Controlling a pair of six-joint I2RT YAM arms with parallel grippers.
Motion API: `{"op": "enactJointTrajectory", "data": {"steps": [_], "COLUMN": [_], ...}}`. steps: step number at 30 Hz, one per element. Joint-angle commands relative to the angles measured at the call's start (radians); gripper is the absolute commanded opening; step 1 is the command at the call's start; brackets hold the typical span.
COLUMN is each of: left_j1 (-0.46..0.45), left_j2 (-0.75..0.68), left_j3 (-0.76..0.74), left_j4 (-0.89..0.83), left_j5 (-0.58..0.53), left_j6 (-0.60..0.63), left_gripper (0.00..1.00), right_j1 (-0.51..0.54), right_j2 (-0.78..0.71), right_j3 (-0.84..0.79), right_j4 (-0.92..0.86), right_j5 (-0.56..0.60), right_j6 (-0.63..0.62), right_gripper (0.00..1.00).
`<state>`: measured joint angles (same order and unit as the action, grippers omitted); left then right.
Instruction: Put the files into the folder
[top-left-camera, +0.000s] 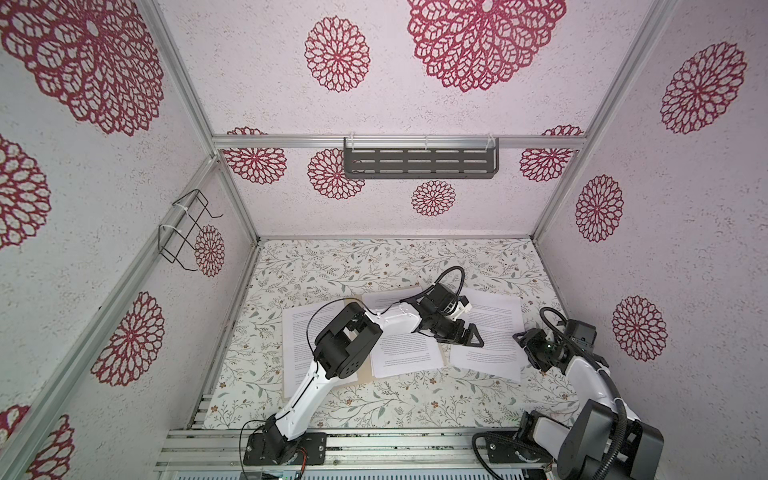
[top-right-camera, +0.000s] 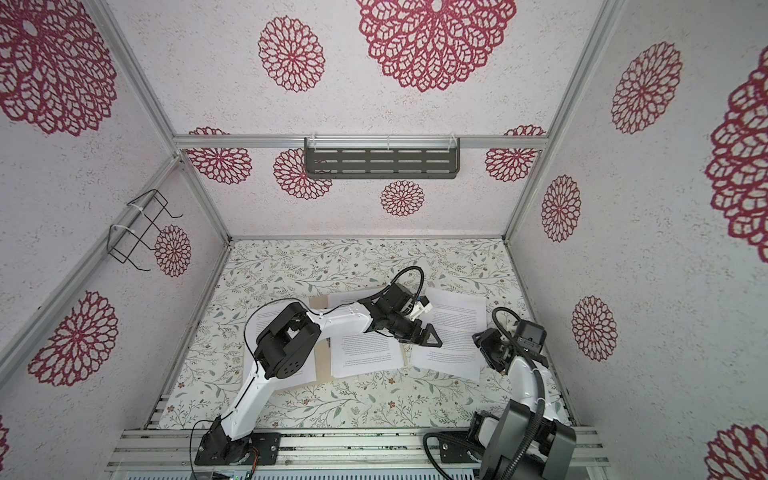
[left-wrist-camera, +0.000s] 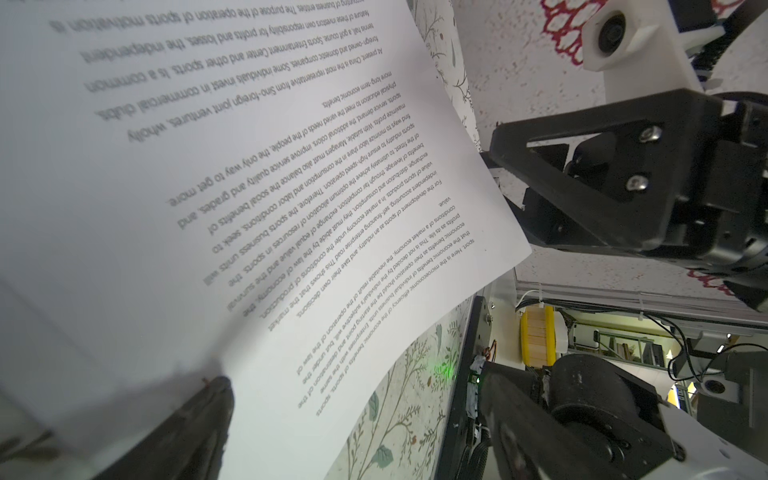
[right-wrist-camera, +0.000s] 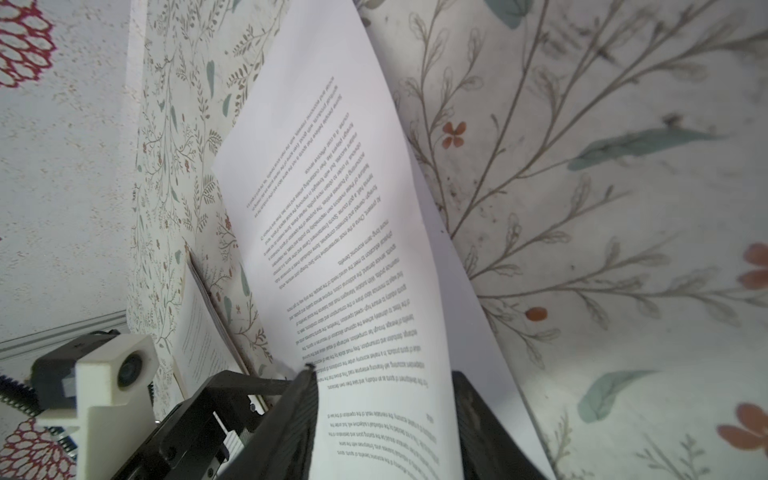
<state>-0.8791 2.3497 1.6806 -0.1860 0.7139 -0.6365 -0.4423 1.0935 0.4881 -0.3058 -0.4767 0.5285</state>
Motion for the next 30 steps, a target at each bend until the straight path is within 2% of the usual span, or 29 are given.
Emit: {"op": "enactJointTrajectory", "data": {"steps": [1, 3, 5, 12, 16, 19, 22, 25, 30], "left_j1": [0.028, 0.032, 0.040, 0.050, 0.058, 0.081, 0.108, 0.143, 0.225], "left_j2": [0.042, 0.023, -0.007, -0.116, -0.241, -0.373, -0.557, -0.732, -1.027], "left_j3": [-0.051, -0.021, 0.018, 0.226, 0.239, 0.162, 0.024, -0.169, -0.457], "left_j4": [-0.137, -0.171, -0.197, -0.226, -0.230, -0.230, -0.236, -0.191, -0.111], "left_j5": [-0.122, -0.122, -0.114, -0.007, -0.036, -0.130, -0.278, -0.413, -0.516], "left_j6": [0.006, 0.027, 0.050, 0.056, 0.065, 0.083, 0.137, 0.171, 0.185], "left_gripper": [0.98, 0.97, 0.98, 0.97, 0.97, 0.97, 0.97, 0.97, 0.97], "right_j1": [-0.003, -0.003, -0.003, -0.001, 0.013, 0.070, 0.187, 0.336, 0.561], "right_j2": [-0.012, -0.026, -0.052, -0.130, -0.150, -0.138, -0.114, -0.066, 0.068], "right_j3": [-0.011, -0.009, -0.001, 0.059, 0.118, 0.185, 0.275, 0.387, 0.586], "right_j4": [-0.006, -0.007, -0.009, -0.039, -0.042, -0.035, -0.010, 0.000, -0.031], "right_j5": [0.028, 0.021, 0.015, -0.006, -0.017, -0.018, 0.013, 0.103, 0.269], "right_j6": [-0.019, -0.021, -0.020, -0.011, -0.009, -0.006, 0.012, 0.021, 0.006], "right_gripper": [0.31, 0.11, 0.00, 0.00, 0.00, 0.00, 0.00, 0.00, 0.00]}}
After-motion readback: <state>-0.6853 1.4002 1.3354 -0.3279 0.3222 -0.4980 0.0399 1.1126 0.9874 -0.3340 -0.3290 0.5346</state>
